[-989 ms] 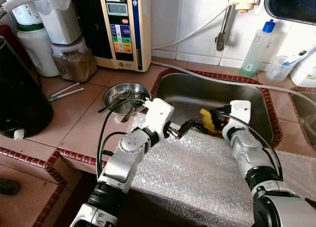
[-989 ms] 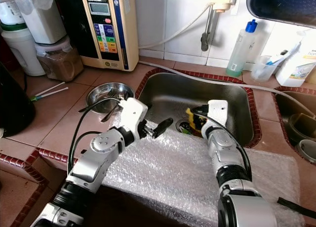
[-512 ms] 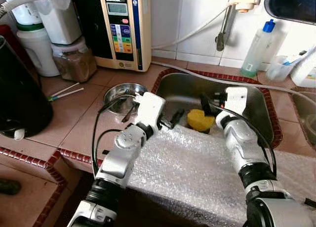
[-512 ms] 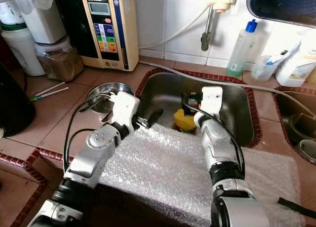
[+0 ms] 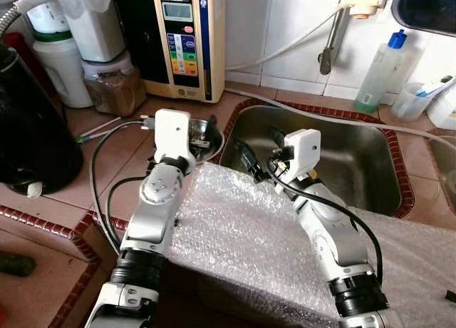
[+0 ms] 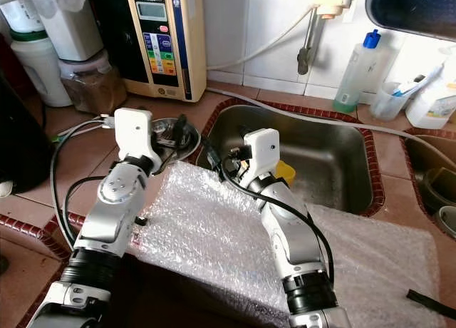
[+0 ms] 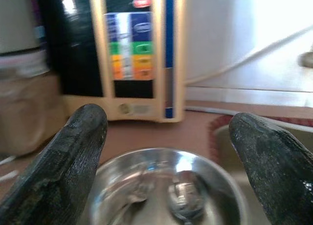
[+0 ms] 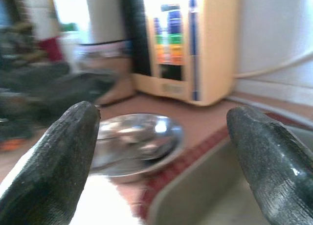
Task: Kitchen organization
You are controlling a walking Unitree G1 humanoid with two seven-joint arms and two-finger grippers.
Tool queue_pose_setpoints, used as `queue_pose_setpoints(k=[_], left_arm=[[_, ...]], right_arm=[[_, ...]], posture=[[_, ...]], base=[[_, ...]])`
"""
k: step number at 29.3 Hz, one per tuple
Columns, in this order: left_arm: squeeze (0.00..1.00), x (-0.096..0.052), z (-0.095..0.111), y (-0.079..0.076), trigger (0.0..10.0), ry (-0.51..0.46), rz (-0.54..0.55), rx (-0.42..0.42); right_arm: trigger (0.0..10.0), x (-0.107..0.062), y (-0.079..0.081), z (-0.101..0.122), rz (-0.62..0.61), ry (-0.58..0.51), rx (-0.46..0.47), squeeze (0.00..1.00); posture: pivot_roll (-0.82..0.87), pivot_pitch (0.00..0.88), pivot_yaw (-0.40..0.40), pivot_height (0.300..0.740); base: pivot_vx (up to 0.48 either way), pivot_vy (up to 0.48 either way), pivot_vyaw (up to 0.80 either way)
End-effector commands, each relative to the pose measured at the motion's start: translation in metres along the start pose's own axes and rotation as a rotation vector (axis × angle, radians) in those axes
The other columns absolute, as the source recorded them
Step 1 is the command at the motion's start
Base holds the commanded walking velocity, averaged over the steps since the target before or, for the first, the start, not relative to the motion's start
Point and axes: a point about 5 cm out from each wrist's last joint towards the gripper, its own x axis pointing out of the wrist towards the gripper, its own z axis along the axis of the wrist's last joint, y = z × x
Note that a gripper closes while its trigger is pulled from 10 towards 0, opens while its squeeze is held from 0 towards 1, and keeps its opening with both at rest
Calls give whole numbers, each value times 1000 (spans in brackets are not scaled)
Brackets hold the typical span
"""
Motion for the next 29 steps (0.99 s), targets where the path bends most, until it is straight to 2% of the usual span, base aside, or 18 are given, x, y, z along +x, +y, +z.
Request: queue_pose_setpoints(k=[1, 2, 3, 4, 6, 7, 8, 12, 17, 18, 24, 25, 29], left_arm=[[1000, 1, 4, 8, 10000, -24, 66, -13], [1000, 1, 4, 9, 10000, -20, 77, -19], [1000, 1, 2, 10, 10000, -9, 93, -38], [1000, 1, 0, 12, 10000, 12, 108, -52], [1000, 0, -6, 15, 10000, 48, 123, -69], [1000, 0, -8, 16, 10000, 57, 129, -79], [1000, -2, -11, 19, 10000, 73, 156, -95], [1000, -3, -16, 25, 10000, 99, 205, -112], [1000, -6, -27, 32, 10000, 179, 248, -115], [0, -8, -29, 34, 10000, 194, 263, -115], [0, -7, -36, 35, 10000, 254, 285, -223], [0, -6, -37, 34, 10000, 266, 287, -268], [0, -5, -39, 31, 10000, 278, 279, -330]], right_arm=[[10000, 1, 14, 4, 83, 19, 23, 1000], [10000, 1, 16, 4, 92, 25, 37, 1000], [10000, 2, 21, 6, 114, 24, 96, 1000], [10000, 2, 28, 9, 170, 28, 166, 1000], [10000, -1, 42, 14, 294, 37, 229, 1000], [10000, -4, 47, 13, 346, 59, 221, 753], [10000, -9, 53, 10, 408, 101, 183, 0], [10000, -17, 58, 3, 450, 154, 150, 0], [10000, -22, 56, -3, 412, 201, 130, 0], [10000, -23, 55, -2, 406, 211, 133, 0], [10000, -23, 49, -3, 352, 251, 78, 0], [10000, -23, 50, -5, 354, 253, 82, 0], [10000, -24, 53, -6, 360, 261, 76, 0]], posture=[[34, 0, 14, 740], [34, 0, 14, 740], [37, 0, 13, 740], [37, 0, 13, 740], [37, 0, 12, 740], [37, 0, 12, 740], [32, 0, 11, 740], [32, 0, 10, 740], [29, 0, 11, 740], [29, 0, 11, 740], [26, 0, 18, 740], [28, 0, 16, 740], [24, 0, 16, 740]], base=[[0, 0, 0], [0, 0, 0], [0, 0, 0], [0, 0, 0], [0, 0, 0], [0, 0, 0], [0, 0, 0], [0, 0, 0], [0, 0, 0], [0, 0, 0], [0, 0, 0], [0, 0, 0], [0, 0, 0]])
